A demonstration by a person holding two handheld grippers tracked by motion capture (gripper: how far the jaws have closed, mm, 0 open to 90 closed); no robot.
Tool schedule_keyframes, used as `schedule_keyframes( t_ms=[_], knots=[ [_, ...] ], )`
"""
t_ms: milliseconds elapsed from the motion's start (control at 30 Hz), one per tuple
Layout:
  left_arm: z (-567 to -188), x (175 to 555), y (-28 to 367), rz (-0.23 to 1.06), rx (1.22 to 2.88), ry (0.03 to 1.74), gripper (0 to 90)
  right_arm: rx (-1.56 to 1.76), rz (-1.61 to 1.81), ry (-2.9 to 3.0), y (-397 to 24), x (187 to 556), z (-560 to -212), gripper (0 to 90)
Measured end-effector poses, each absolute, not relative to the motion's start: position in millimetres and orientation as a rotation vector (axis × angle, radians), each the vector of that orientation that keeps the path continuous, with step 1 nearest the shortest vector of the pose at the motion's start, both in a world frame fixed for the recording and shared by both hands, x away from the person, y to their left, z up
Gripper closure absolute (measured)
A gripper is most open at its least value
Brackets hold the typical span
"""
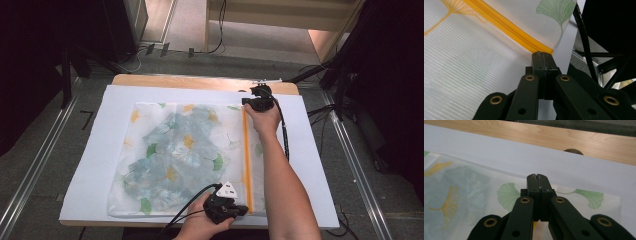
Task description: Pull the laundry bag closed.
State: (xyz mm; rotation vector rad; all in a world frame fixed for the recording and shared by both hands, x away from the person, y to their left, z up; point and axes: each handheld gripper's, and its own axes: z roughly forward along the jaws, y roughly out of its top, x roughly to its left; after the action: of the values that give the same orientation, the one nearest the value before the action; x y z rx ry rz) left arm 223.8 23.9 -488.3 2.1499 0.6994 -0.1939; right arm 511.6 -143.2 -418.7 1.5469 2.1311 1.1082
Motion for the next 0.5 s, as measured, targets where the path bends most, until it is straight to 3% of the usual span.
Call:
schedule_keyframes(
  t_ms=[500],
  knots=[
    [-488,226,25,-0.218,2.152,0.704,90.0,1.591,1.09,2.097,-138,533,-416,90.0]
  ],
)
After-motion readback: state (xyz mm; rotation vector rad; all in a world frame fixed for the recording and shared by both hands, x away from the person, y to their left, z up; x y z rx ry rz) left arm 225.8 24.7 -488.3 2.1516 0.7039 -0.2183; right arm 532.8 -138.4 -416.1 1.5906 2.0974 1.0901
